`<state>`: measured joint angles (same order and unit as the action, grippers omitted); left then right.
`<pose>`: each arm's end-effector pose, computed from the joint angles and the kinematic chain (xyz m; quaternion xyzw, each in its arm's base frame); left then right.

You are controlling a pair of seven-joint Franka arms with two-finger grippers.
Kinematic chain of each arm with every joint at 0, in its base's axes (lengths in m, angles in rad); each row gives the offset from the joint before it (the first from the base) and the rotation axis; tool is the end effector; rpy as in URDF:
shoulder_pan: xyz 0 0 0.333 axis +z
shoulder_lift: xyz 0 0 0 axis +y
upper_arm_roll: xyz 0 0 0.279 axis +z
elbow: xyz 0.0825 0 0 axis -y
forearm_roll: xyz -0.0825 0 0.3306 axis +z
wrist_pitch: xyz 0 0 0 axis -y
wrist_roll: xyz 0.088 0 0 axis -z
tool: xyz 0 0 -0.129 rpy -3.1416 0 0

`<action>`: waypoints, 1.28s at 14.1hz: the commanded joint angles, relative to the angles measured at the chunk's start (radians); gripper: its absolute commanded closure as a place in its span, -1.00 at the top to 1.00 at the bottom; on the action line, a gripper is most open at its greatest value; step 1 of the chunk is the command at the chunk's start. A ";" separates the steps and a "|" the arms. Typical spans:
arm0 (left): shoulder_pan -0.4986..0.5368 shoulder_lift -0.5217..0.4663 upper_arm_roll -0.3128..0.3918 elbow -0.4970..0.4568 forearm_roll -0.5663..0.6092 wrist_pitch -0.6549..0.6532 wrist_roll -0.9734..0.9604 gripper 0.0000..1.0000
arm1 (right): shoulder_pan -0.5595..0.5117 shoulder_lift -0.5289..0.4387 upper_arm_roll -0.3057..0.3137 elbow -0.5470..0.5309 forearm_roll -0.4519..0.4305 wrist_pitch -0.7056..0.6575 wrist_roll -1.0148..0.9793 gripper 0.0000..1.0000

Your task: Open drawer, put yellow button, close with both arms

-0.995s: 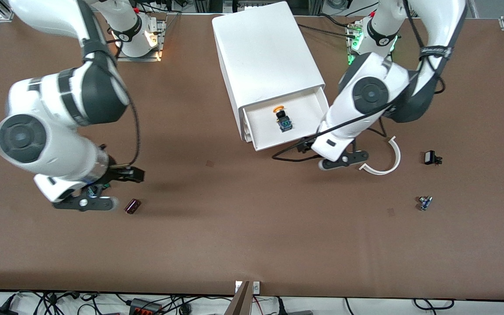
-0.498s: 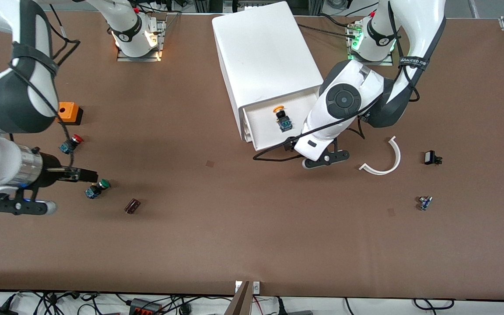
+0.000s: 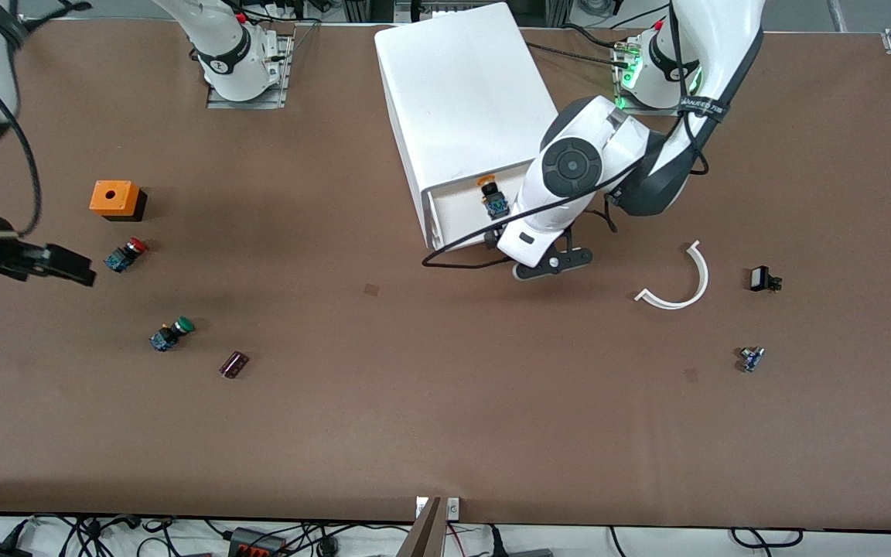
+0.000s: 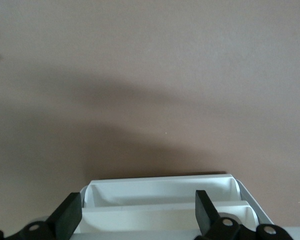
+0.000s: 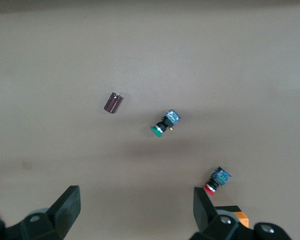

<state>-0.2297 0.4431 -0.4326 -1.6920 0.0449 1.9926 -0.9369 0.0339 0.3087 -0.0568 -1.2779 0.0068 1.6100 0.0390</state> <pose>0.4773 -0.3419 0.3232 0.9863 0.1399 -0.0863 0.0133 0.5861 -0.0077 0.5243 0.9995 -0.0296 0.0120 0.0051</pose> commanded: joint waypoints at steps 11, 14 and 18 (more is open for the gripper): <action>0.012 -0.050 -0.126 -0.074 0.009 -0.100 -0.149 1.00 | -0.045 -0.295 0.021 -0.365 -0.018 0.037 -0.076 1.00; 0.006 -0.050 -0.124 -0.074 0.009 -0.101 -0.152 1.00 | -0.046 -0.362 0.023 -0.472 -0.034 0.103 -0.077 1.00; 0.001 -0.047 -0.126 -0.074 0.009 -0.110 -0.148 1.00 | -0.042 -0.362 0.025 -0.465 -0.037 0.093 -0.079 1.00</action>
<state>-0.2292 0.4272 -0.5496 -1.7344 0.0457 1.8940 -1.0741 -0.0021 -0.0281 -0.0444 -1.7142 -0.0172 1.6889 -0.0202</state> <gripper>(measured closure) 0.000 0.000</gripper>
